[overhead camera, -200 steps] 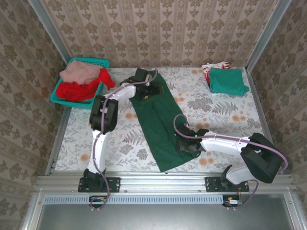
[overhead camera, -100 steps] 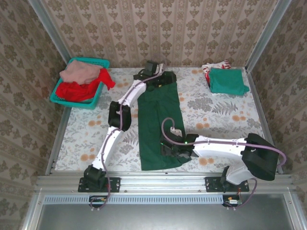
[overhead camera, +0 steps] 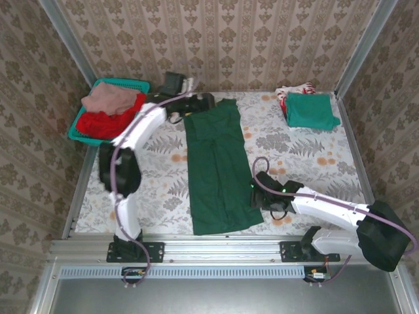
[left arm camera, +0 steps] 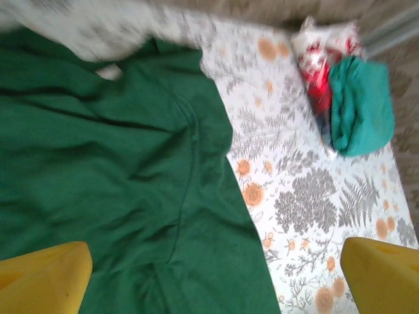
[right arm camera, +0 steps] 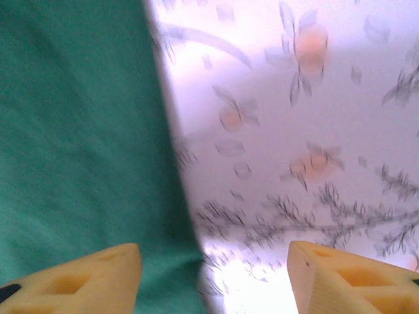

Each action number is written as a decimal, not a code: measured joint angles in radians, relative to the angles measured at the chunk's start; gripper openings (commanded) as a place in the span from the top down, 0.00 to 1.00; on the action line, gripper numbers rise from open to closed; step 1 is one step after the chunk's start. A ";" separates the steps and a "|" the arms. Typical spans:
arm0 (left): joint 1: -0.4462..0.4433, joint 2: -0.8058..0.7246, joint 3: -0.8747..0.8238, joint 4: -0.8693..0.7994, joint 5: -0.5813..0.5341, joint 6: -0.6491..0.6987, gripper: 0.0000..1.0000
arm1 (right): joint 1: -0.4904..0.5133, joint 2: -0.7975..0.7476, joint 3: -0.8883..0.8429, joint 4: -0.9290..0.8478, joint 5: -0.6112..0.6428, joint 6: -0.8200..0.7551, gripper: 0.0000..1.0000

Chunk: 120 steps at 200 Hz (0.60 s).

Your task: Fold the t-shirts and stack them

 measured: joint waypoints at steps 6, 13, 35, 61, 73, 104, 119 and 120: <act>0.013 -0.081 -0.085 0.018 -0.021 0.000 0.00 | 0.013 -0.006 -0.021 0.005 -0.011 0.006 0.40; 0.027 -0.180 -0.203 0.041 -0.045 -0.003 0.04 | 0.034 -0.014 -0.040 0.008 -0.021 0.016 0.40; 0.022 -0.452 -0.587 0.091 -0.087 -0.045 0.09 | 0.121 -0.028 -0.063 0.024 -0.031 0.066 0.40; -0.069 -0.646 -0.958 0.077 -0.125 -0.132 0.14 | 0.219 -0.027 -0.064 0.059 -0.041 0.139 0.40; -0.120 -0.746 -1.099 0.053 -0.137 -0.186 0.19 | 0.262 -0.018 -0.063 0.074 -0.042 0.169 0.40; -0.234 -1.035 -1.311 -0.003 -0.166 -0.310 0.24 | 0.314 0.032 -0.029 0.062 -0.015 0.206 0.41; -0.301 -1.148 -1.357 -0.026 -0.184 -0.364 0.26 | 0.330 0.043 -0.009 0.054 -0.016 0.221 0.40; -0.308 -1.157 -1.360 -0.028 -0.185 -0.369 0.26 | 0.331 0.043 -0.008 0.053 -0.016 0.221 0.40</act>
